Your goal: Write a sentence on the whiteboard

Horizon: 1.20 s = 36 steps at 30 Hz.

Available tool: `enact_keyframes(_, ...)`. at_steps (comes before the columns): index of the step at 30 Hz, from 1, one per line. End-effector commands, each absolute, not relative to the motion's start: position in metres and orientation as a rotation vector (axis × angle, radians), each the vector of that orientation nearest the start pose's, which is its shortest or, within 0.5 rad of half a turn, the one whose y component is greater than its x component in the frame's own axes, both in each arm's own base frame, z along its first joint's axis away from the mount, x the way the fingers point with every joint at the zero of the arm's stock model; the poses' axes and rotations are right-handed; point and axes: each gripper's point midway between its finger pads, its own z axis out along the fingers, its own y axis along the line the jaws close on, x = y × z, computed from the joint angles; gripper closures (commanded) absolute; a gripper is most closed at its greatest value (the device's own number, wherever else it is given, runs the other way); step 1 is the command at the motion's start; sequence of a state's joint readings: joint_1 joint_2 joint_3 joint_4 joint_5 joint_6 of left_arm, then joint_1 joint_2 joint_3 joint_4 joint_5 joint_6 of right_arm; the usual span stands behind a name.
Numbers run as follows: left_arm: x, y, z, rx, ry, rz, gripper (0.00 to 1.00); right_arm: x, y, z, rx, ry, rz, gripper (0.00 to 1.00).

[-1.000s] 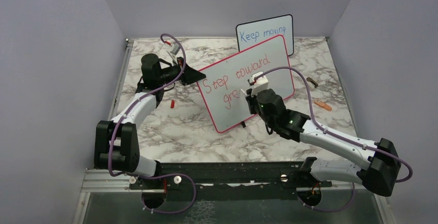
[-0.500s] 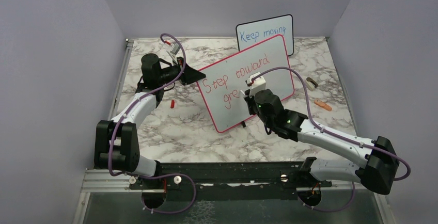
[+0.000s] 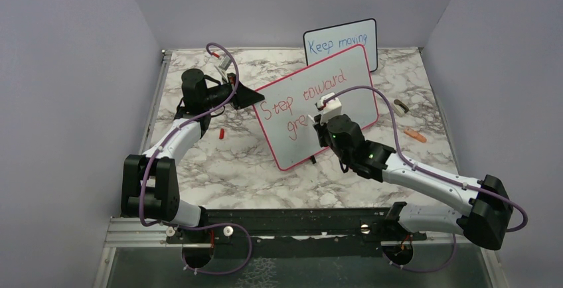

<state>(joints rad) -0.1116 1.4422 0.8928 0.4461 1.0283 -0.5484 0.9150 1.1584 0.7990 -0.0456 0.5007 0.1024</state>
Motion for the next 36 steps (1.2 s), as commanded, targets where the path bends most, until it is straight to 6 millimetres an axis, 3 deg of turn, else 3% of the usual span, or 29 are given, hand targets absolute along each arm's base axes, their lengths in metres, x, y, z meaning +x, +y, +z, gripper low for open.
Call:
enact_keyframes(1,0.346,-0.202,0.234,0.448,1.805,-1.357,1.0,0.288,0.245,0.212,-0.453,1.832,0.223,1.0)
enact_keyframes(21,0.346,-0.202,0.234,0.445,1.805,-1.354,1.0,0.272,0.244,0.195,-0.525,1.89,0.261,1.0)
enact_keyframes(36,0.346,-0.202,0.234,0.442,1.807,-1.353,1.0,0.264,0.227,0.174,-0.535,1.954,0.197,1.0)
